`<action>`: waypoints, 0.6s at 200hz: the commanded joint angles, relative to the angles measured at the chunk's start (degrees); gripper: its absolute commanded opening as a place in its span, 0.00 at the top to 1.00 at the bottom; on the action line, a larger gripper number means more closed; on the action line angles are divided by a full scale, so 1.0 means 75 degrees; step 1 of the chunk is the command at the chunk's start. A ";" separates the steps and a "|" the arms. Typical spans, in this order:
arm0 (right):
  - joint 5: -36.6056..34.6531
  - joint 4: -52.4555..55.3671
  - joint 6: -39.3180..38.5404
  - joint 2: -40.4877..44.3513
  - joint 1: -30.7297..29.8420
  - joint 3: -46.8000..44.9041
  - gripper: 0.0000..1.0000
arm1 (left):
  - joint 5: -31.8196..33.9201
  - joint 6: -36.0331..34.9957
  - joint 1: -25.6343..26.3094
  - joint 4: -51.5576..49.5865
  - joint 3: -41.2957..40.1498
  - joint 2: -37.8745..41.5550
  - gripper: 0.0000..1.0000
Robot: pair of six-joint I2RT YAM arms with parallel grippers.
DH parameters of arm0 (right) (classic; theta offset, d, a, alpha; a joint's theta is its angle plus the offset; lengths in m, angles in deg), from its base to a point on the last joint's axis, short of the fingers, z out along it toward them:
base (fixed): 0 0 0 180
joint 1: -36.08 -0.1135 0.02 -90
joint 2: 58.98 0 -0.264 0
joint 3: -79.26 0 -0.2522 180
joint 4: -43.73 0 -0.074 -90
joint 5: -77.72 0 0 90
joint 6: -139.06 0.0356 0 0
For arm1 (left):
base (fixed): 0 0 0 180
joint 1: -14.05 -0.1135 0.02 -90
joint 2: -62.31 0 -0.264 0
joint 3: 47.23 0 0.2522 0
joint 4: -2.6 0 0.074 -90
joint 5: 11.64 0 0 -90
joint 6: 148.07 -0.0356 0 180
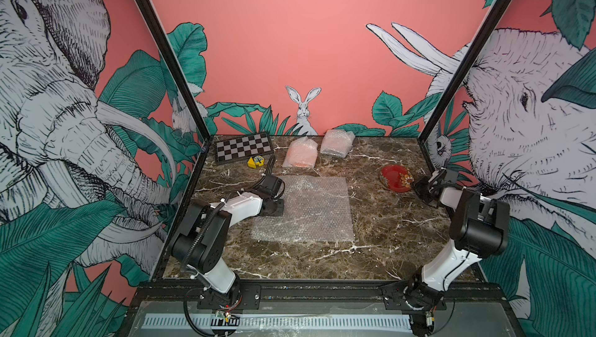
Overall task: Unpack dinner plates from bubble wrap
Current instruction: Place the plate at the center of the board.
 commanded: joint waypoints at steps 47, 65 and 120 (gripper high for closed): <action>-0.0541 0.0520 -0.0584 0.0916 0.0041 -0.0196 0.58 | 0.0154 -0.0163 0.0007 -0.0729 0.0509 0.0697 0.63; -0.0568 0.0660 -0.0738 0.1277 0.0029 -0.0360 0.58 | 0.0020 -0.0251 0.0038 -0.0807 0.0713 0.0876 0.58; -0.0200 0.1474 -0.1374 0.2181 -0.0422 -0.0425 0.57 | -0.1274 -0.0310 0.0878 -0.0711 0.1736 0.0445 0.57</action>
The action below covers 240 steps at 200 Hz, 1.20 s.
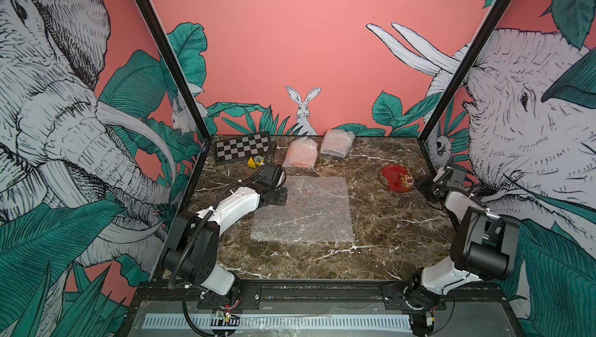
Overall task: Unpack dinner plates from bubble wrap
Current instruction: Place the plate at the center of the board, then move the bubble wrap to the center of the board.
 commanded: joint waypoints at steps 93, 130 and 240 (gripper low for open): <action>-0.0111 0.1492 -0.1000 0.1208 -0.1453 -0.0184 0.56 | -0.2994 0.1240 0.2438 0.1785 0.2639 -0.2886 0.58; -0.0047 0.1500 -0.0976 0.1275 -0.1582 -0.0278 0.56 | -0.3753 0.1623 0.2771 0.2298 0.3535 -0.4115 0.60; 0.0033 0.1585 -0.0976 0.1316 -0.1721 -0.0234 0.56 | -0.2674 0.1424 0.2861 0.1520 0.3857 -0.5109 0.69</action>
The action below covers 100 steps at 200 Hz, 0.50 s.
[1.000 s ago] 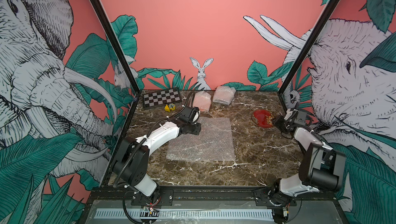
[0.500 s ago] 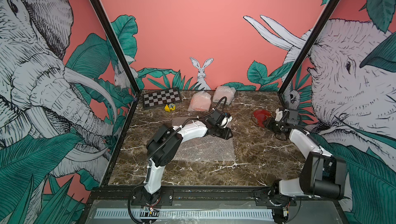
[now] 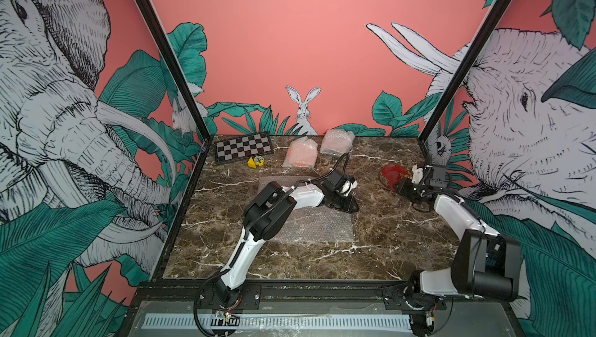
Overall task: Unpack dinner plates from bubble wrap
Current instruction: Move the bubble wrap to the center of the board.
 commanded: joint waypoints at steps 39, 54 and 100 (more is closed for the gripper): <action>0.0051 0.0009 -0.0125 0.0108 -0.0102 0.0036 0.56 | 0.1861 -0.0545 -0.0068 -0.1102 -0.1514 0.1314 0.70; 0.0065 0.0002 -0.0125 0.0090 -0.0120 0.0058 0.56 | 0.2090 -0.0615 -0.0155 -0.1228 -0.1985 0.1695 0.70; 0.0090 -0.0003 -0.0091 0.0058 -0.0174 0.0132 0.55 | 0.2853 -0.0603 -0.0626 -0.1288 -0.3378 0.2781 0.71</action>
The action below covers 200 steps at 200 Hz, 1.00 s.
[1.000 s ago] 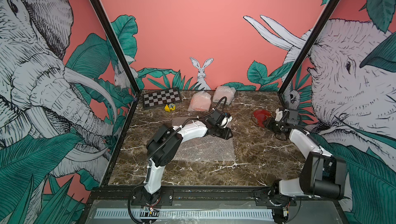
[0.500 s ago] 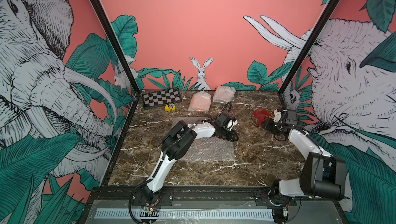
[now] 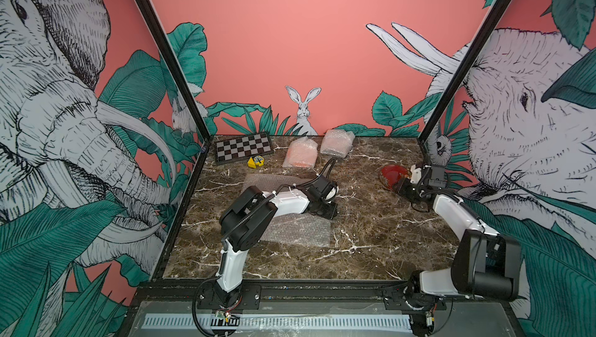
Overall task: Unpack dinner plates from bubble wrap
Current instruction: Move the bubble wrap to the center of the board.
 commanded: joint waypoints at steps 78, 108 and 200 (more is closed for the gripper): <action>0.0115 -0.0044 -0.0066 -0.0023 -0.0198 0.0177 0.55 | 0.2365 0.0576 -0.0811 -0.0290 -0.2082 0.1641 0.71; 0.0126 0.0035 -0.0125 -0.0029 -0.0282 0.0200 0.55 | 0.3021 0.0952 -0.1023 -0.0313 -0.2476 0.1922 0.71; 0.0208 0.0044 -0.0274 -0.0629 -0.1342 0.0704 0.54 | 0.3140 0.1059 -0.1867 0.0150 -0.3294 0.2822 0.68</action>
